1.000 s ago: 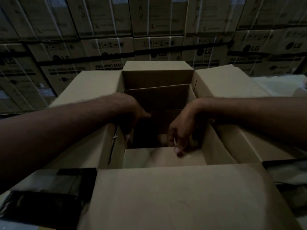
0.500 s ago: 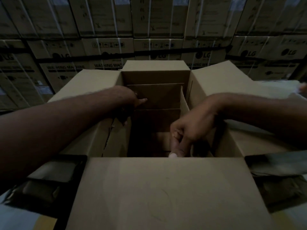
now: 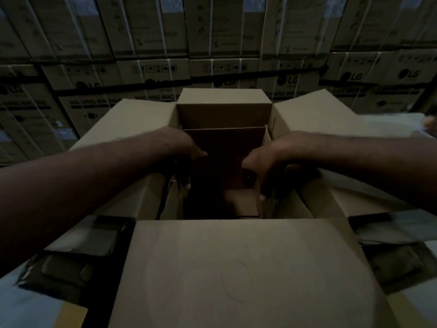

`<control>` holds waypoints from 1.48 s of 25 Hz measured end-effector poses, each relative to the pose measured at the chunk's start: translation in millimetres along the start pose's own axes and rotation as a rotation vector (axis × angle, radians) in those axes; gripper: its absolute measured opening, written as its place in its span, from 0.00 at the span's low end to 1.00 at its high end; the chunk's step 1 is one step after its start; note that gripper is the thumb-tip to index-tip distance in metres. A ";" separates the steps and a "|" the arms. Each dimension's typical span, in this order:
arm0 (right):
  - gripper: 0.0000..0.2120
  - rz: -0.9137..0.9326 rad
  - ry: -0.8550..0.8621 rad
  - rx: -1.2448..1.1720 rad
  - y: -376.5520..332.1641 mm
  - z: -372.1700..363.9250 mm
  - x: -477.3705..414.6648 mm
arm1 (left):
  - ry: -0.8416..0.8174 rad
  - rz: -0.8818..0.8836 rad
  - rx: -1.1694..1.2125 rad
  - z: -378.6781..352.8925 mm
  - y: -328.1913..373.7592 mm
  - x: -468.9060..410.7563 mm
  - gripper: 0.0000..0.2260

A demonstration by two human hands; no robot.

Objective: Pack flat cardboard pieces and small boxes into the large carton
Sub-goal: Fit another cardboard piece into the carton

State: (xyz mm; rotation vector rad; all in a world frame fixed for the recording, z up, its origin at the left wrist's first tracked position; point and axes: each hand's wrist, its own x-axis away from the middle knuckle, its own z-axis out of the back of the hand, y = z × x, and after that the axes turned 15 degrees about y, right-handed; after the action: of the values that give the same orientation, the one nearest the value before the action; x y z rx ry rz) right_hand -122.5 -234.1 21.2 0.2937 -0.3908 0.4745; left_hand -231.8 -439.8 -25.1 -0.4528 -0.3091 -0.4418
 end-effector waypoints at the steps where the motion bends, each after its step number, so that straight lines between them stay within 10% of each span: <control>1: 0.29 -0.013 0.066 -0.016 5.4 -3.2 -8.1 | -0.077 0.041 -0.013 12.3 22.4 31.8 0.58; 17: 0.16 0.002 0.396 -0.034 18.3 20.3 11.6 | 0.207 0.057 0.122 40.8 48.1 97.9 0.33; 37: 0.07 0.141 1.241 -0.543 22.2 -69.4 230.2 | 1.338 0.353 0.771 51.3 221.1 313.7 0.11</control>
State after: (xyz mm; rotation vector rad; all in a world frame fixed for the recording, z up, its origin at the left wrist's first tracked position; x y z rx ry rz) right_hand 75.4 -101.9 62.4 -0.5677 0.6791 0.5805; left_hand 133.2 -342.8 60.5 0.5775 0.8773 -0.1761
